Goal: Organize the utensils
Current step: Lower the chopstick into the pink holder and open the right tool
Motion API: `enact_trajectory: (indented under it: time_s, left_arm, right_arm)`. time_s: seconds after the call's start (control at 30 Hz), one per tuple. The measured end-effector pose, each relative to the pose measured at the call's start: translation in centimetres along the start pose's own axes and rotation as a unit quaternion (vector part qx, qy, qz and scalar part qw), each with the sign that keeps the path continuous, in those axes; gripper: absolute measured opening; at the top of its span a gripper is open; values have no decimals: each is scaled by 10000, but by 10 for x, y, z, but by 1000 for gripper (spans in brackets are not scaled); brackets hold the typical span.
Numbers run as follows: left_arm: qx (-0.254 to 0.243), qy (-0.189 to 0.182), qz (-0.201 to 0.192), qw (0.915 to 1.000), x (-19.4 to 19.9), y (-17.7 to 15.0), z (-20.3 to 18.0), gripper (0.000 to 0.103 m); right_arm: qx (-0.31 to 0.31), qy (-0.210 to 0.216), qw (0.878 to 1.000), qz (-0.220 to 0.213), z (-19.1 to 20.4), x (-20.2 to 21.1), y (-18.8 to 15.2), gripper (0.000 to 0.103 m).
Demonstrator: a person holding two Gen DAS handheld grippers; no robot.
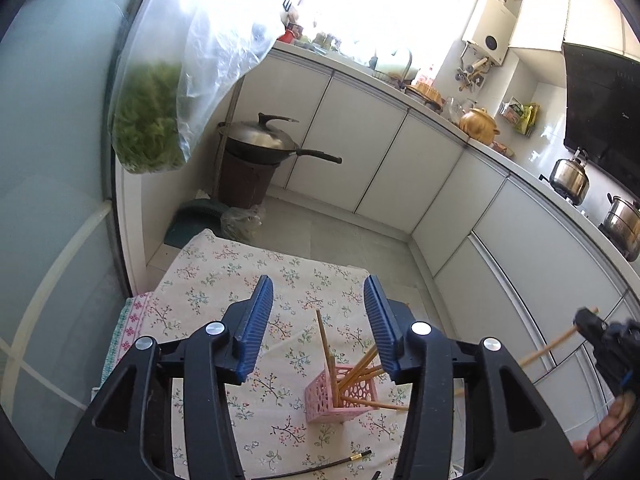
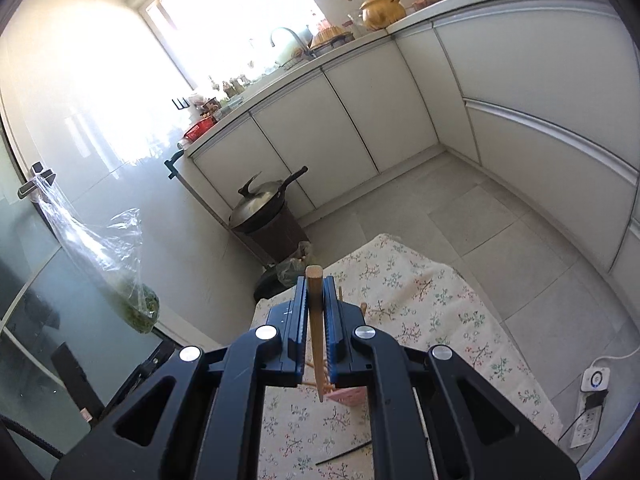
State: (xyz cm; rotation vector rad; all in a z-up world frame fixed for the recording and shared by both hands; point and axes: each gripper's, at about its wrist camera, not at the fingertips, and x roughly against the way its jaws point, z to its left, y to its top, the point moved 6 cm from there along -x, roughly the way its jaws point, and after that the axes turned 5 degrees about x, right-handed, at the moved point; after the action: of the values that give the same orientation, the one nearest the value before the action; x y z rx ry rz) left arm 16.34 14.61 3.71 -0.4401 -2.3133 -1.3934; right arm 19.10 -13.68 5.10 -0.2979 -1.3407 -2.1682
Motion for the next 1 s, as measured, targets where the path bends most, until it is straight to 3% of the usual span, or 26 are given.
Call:
enact_trajectory:
  time_s: [0.3,0.5,0.9,1.0]
  left_arm:
    - [20,55,215,9998,-11,-3,9,51]
    - [-73,119,431,9990,-24,-13,10,55]
    - [-666,56,406,9969,-20,-30,-21,64]
    - [-765,65,392,9963,-18,-34,-25,69]
  right_arm:
    - [344,-638,9973,69,8,-66,1,8]
    - [-7,-610,9971,449,-2,-111,-24,12]
    - [657,-546,9958,319,31,-80,-32,13]
    - [782,-576,9949,283,34,-74,-35,31]
